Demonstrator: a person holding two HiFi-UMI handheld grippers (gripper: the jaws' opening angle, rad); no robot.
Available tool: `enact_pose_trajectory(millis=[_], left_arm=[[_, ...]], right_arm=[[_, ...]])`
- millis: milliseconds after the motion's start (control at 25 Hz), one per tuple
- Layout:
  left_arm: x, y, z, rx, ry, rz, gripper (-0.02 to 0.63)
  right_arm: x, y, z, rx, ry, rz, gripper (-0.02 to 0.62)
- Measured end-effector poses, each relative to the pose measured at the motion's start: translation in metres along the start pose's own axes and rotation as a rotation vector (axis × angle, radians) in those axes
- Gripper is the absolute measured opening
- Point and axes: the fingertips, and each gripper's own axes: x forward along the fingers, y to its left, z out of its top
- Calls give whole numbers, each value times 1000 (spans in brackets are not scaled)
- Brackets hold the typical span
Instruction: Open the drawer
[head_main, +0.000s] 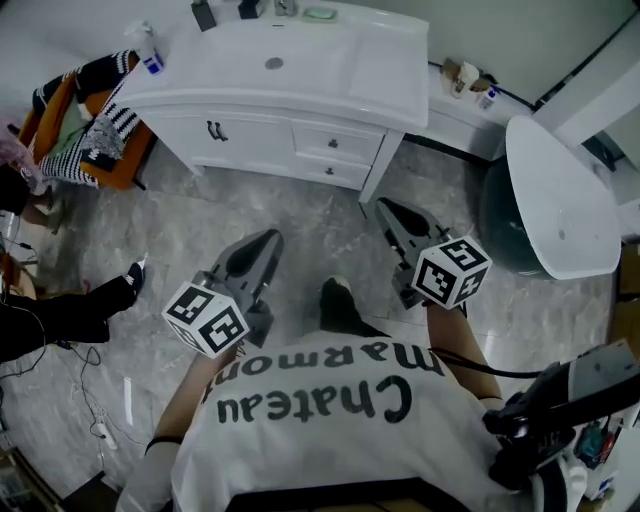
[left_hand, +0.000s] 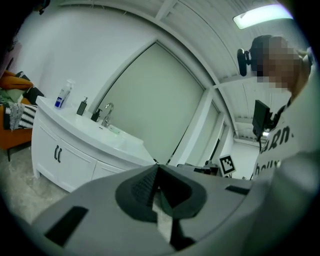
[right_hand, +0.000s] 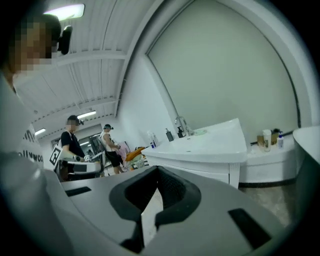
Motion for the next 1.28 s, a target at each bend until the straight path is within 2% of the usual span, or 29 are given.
enact_pose_trajectory(millis=[120, 200, 400, 640, 760, 960, 1080, 1280], left_arm=[[31, 15, 10, -30, 15, 21, 8], [49, 24, 18, -22, 15, 42, 8], [81, 46, 35, -20, -17, 99, 8], [102, 65, 37, -78, -50, 187, 8], [109, 72, 34, -83, -44, 203, 8], [132, 87, 24, -48, -39, 154, 8], [153, 106, 4, 5, 1, 144, 8], [193, 144, -48, 37, 53, 79, 8]], right_arm=[[26, -21, 8, -122, 78, 27, 3], [42, -33, 11, -157, 115, 58, 3], [85, -54, 17, -178, 165, 155, 3], [126, -73, 20, -145, 180, 213, 3], [142, -81, 16, -119, 170, 210, 3], [160, -103, 1, -32, 154, 178, 3], [170, -119, -18, 1, 147, 148, 3], [181, -149, -73, -9, 158, 78, 3]])
